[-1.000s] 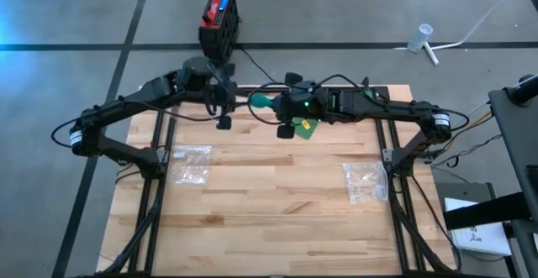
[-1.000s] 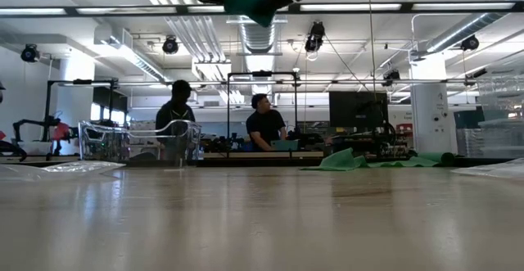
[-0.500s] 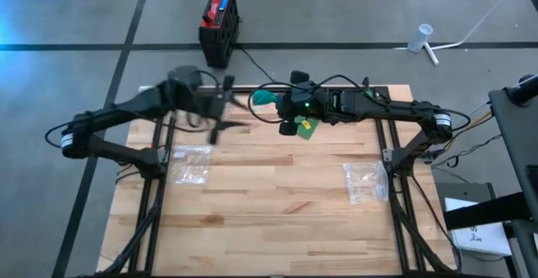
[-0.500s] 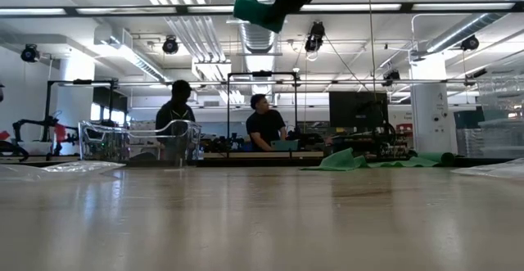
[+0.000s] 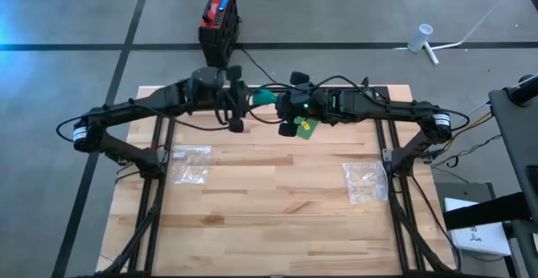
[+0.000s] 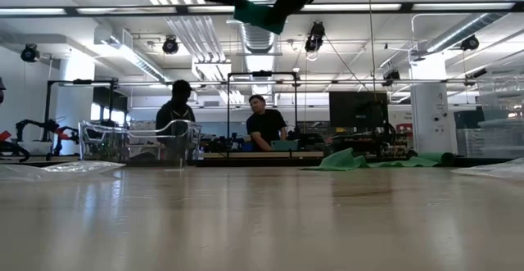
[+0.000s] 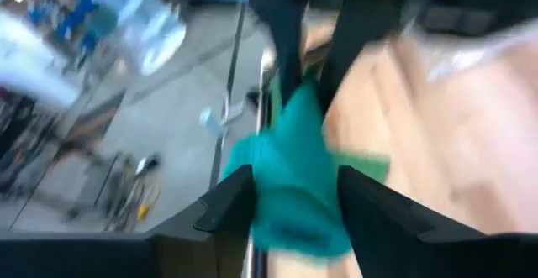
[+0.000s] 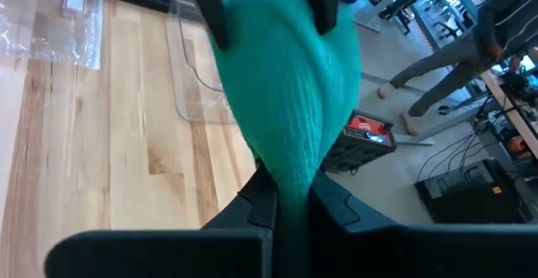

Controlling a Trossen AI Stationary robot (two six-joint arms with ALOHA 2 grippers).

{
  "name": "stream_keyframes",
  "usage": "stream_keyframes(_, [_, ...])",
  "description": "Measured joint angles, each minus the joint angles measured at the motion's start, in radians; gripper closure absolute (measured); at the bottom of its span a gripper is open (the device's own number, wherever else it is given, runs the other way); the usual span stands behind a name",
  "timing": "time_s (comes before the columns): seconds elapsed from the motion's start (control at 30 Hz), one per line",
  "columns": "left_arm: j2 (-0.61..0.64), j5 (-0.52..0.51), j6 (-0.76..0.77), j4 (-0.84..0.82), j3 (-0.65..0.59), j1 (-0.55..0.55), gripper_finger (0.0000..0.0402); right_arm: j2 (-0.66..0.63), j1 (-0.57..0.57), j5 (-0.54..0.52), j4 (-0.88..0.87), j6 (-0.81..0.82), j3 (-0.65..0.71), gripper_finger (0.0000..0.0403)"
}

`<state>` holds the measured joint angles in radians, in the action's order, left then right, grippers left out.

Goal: Roll bandage
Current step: Roll the blue bandage

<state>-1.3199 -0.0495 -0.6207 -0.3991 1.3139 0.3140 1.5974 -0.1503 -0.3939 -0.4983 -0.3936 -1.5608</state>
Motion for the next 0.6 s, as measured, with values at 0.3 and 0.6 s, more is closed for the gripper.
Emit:
stream_keyframes(0.3, [0.06, -0.102, -0.01, -0.049, 0.002, 0.032, 0.0204, -0.001, 0.007, 0.005, -0.022, -0.01, -0.002, 0.0381])
stream_keyframes(0.6, [0.102, 0.391, 0.072, 0.071, -0.024, -0.019, 0.0195, -0.001, 0.0, 0.004, -0.015, -0.026, -0.002, 0.038])
